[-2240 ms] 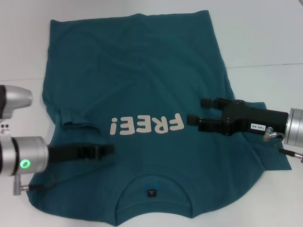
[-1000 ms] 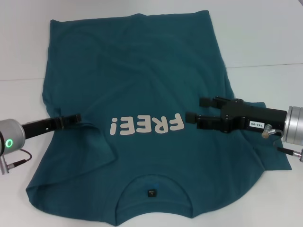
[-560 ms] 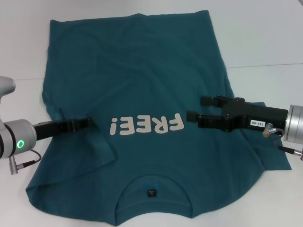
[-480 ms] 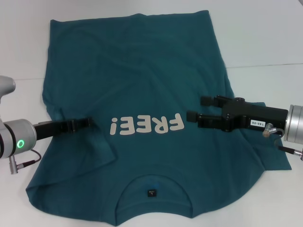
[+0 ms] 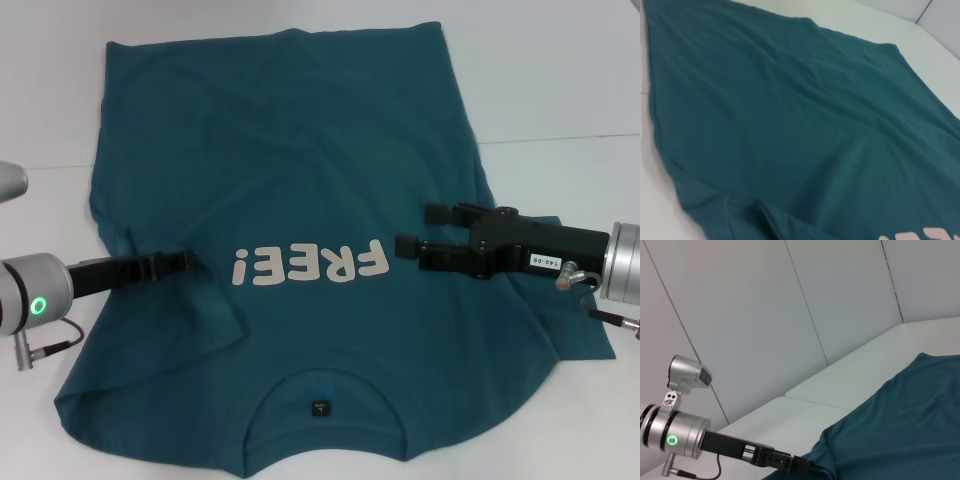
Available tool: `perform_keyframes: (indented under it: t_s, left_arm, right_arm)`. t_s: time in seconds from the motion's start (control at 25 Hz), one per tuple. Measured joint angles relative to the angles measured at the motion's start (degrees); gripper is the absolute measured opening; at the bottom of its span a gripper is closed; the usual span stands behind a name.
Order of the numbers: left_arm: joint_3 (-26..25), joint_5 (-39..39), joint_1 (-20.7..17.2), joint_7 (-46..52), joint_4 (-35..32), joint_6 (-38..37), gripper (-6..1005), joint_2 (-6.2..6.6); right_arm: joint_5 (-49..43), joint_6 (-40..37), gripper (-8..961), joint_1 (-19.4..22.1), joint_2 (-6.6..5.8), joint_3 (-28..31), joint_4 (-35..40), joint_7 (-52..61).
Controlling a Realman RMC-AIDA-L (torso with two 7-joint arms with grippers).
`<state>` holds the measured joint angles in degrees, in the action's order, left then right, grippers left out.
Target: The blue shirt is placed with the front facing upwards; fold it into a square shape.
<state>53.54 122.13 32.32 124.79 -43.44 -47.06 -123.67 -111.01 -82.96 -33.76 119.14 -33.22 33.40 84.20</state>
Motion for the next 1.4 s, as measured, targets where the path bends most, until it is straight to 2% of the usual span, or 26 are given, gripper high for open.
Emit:
perform_keyframes:
  t_s: [0.88, 1.4]
  left_arm:
    - [-0.74, 4.17, -0.11, 1.21, -0.43, 0.32, 759, 0.09]
    - [-0.26, 4.13, 4.67, 0.36, 3.56, 3.64, 758, -0.13]
  right_arm:
    - [0.20, -0.20, 940, -0.16, -0.06, 0.00, 0.11, 0.01]
    - [0.14, -0.48, 941, 0.32, -0.07, 0.00, 1.13, 0.53]
